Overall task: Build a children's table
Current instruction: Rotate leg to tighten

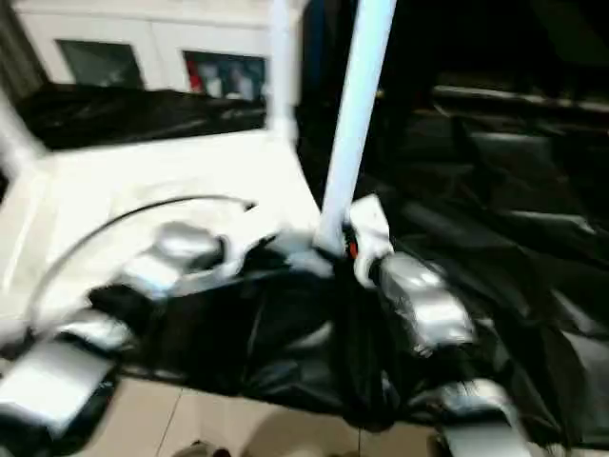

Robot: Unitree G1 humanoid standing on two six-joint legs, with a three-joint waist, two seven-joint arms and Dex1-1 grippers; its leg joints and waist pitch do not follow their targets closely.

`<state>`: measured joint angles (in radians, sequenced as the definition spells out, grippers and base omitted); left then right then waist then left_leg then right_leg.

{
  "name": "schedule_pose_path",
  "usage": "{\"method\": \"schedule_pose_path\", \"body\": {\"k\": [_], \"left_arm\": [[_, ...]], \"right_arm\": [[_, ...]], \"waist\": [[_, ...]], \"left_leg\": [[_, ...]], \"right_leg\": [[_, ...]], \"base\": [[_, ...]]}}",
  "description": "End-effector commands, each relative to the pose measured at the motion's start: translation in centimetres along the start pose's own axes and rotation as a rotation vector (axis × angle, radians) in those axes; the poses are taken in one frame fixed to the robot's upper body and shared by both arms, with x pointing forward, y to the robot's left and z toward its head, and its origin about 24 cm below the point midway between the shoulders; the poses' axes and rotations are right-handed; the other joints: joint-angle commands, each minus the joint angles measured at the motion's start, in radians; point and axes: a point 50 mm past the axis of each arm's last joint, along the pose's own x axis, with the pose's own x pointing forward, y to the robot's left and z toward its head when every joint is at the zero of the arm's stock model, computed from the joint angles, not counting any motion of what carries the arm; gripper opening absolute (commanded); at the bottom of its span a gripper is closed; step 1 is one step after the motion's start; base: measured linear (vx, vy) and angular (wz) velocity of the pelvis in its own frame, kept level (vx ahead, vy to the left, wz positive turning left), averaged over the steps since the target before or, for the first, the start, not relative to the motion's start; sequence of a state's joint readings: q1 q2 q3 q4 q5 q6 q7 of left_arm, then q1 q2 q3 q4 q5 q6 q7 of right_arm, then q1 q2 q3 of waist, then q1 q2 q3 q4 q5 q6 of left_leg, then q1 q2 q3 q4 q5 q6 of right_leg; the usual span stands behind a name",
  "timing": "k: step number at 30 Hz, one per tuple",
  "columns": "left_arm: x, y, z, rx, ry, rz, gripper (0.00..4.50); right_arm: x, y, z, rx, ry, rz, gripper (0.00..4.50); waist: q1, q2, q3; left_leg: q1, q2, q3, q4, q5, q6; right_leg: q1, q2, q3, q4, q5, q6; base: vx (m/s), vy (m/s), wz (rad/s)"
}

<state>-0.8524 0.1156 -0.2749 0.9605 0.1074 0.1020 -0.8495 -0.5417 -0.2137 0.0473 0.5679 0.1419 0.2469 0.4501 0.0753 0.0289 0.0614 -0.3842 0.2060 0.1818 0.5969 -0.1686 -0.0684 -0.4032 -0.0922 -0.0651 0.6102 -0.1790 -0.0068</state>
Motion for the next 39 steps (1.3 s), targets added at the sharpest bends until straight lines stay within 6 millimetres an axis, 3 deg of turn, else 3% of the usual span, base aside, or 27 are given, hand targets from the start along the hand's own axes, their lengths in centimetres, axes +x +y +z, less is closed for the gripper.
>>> {"method": "schedule_pose_path", "body": {"k": [1, 3, 10, 11, 12, 15, 17, 19, 23, 27, 28, 29, 30, 33, 34, 36, 39], "left_arm": [[0.0, 1.1, 0.7, -0.068, -0.001, 0.146, 0.0], [0.9, 0.8, 1.1, -0.095, -0.005, 0.199, 0.0], [2.0, 0.1, 2.0, -0.089, -0.026, 0.203, 0.0], [1.9, 0.1, 2.0, -0.084, -0.03, 0.193, 0.0], [1.9, 0.1, 2.0, -0.079, -0.031, 0.183, 0.0], [1.5, 0.2, 1.7, -0.059, -0.032, 0.162, 0.0], [1.2, 0.4, 1.5, -0.045, -0.031, 0.148, 0.0], [1.2, 0.4, 1.5, -0.045, -0.031, 0.148, 0.0], [0.4, 0.8, 1.2, 0.016, -0.044, 0.112, 0.0], [-0.5, 0.8, 0.9, 0.045, -0.054, 0.033, 0.0], [-0.7, 0.6, 0.8, 0.059, -0.063, -0.002, 0.0], [-1.0, 0.3, 0.8, 0.088, -0.085, -0.067, 0.0], [-1.1, 0.3, 0.8, 0.091, -0.086, -0.076, 0.0], [-2.1, -0.4, 0.5, 0.141, -0.083, -0.227, 0.0], [-2.3, -0.4, 0.4, 0.15, -0.076, -0.238, 0.0], [-2.5, -0.4, 0.3, 0.159, -0.069, -0.26, 0.0], [-2.6, -0.5, 0.2, 0.162, -0.067, -0.27, 0.0]], "right_arm": [[0.4, -1.3, -1.5, 0.102, 0.07, -0.204, 2.74], [1.1, -1.2, -1.5, 0.147, 0.076, -0.303, 2.74], [2.4, 0.0, -0.6, 0.13, 0.04, -0.29, 2.74], [2.4, -0.1, -0.4, 0.133, 0.027, -0.287, 3.3], [2.4, -0.2, -0.2, 0.139, 0.01, -0.285, 3.44], [2.3, -0.4, 0.7, 0.104, -0.045, -0.254, 3.5], [2.0, -0.7, 1.2, 0.055, -0.069, -0.228, 3.87], [2.0, -0.7, 1.2, 0.055, -0.069, -0.228, 3.92], [0.7, -1.1, 1.7, -0.039, -0.074, -0.07, 4.3], [-1.3, -0.7, 1.2, -0.108, -0.046, 0.154, 4.3], [-1.9, -0.5, 1.0, -0.123, -0.039, 0.208, 4.3], [-2.6, -0.5, 0.8, -0.142, -0.027, 0.263, 4.3], [-2.6, -0.5, 0.8, -0.143, -0.025, 0.271, 4.3], [-4.0, -0.5, 0.7, -0.167, -0.002, 0.383, 4.3], [-4.1, -0.5, 0.7, -0.168, 0.006, 0.397, 4.3], [-4.3, -0.5, 0.8, -0.175, 0.019, 0.416, 4.3], [-4.4, -0.4, 0.8, -0.183, 0.03, 0.428, 4.3]], "waist": [[-0.002, -0.004, -0.081], [-0.009, -0.002, -0.081], [-0.01, -0.006, -0.082], [-0.01, -0.007, -0.081], [-0.01, -0.01, -0.081], [-0.01, -0.01, -0.079], [-0.012, -0.011, -0.08], [-0.011, -0.011, -0.08], [-0.006, -0.013, -0.079], [-0.003, -0.012, -0.078], [-0.004, -0.013, -0.079], [-0.002, -0.005, -0.08], [-0.003, -0.01, -0.079], [0.004, -0.006, -0.076], [0.007, -0.003, -0.076], [0.017, -0.003, -0.073], [0.024, -0.006, -0.072]], "left_leg": [[0.013, 0.013, -0.006, -0.07, -0.192, 0.011], [0.015, 0.011, -0.006, -0.068, -0.177, 0.011], [0.013, 0.01, -0.003, -0.065, -0.165, 0.055], [0.013, 0.01, -0.003, -0.065, -0.168, 0.06], [0.013, 0.011, -0.003, -0.066, -0.17, 0.062], [0.013, 0.012, -0.003, -0.067, -0.181, 0.064], [0.013, 0.012, -0.003, -0.067, -0.181, 0.065], [0.013, 0.012, -0.002, -0.066, -0.173, 0.069], [0.013, 0.012, -0.002, -0.064, -0.167, 0.086], [0.009, 0.013, -0.004, -0.064, -0.167, 0.11], [0.009, 0.014, -0.004, -0.063, -0.168, 0.109], [0.012, 0.016, -0.004, -0.063, -0.171, 0.107], [0.01, 0.016, -0.003, -0.063, -0.175, 0.107], [0.012, 0.023, -0.004, -0.067, -0.197, 0.098], [0.018, 0.025, -0.001, -0.067, -0.215, 0.088], [0.025, 0.025, 0.0, -0.07, -0.253, 0.063], [0.023, 0.025, -0.003, -0.075, -0.258, 0.043]], "right_leg": [[0.054, -0.047, 0.035, -0.07, -0.153, -0.224], [0.053, -0.045, 0.034, -0.068, -0.114, -0.244], [0.059, -0.046, 0.032, -0.068, -0.072, -0.255], [0.059, -0.046, 0.032, -0.068, -0.077, -0.255], [0.06, -0.047, 0.032, -0.069, -0.089, -0.255], [0.059, -0.048, 0.032, -0.072, -0.113, -0.251], [0.059, -0.047, 0.032, -0.071, -0.111, -0.252], [0.059, -0.048, 0.033, -0.07, -0.103, -0.255], [0.062, -0.047, 0.032, -0.07, -0.089, -0.256], [0.067, -0.045, 0.032, -0.07, -0.069, -0.242], [0.065, -0.047, 0.033, -0.068, -0.072, -0.246], [0.063, -0.048, 0.033, -0.068, -0.078, -0.253], [0.063, -0.046, 0.033, -0.069, -0.08, -0.259], [0.06, -0.047, 0.033, -0.068, -0.101, -0.273], [0.053, -0.046, 0.034, -0.071, -0.123, -0.275], [0.047, -0.047, 0.037, -0.076, -0.179, -0.263], [0.048, -0.051, 0.037, -0.077, -0.216, -0.243]], "base": [[0.0, 0.0, 0.0], [0.0, 0.0, 0.0], [0.0, 0.0, 0.0], [0.0, 0.0, 0.0], [0.0, 0.0, 0.0], [0.0, 0.0, 0.0], [0.0, 0.0, 0.0], [0.0, 0.0, 0.0], [0.0, 0.0, 0.0], [0.0, 0.0, 0.0], [0.0, 0.0, 0.0], [0.0, 0.0, 0.0], [0.0, 0.0, 0.0], [0.0, 0.0, 0.0], [0.0, 0.0, 0.0], [0.0, 0.0, 0.0], [0.0, 0.0, 0.0]]}}
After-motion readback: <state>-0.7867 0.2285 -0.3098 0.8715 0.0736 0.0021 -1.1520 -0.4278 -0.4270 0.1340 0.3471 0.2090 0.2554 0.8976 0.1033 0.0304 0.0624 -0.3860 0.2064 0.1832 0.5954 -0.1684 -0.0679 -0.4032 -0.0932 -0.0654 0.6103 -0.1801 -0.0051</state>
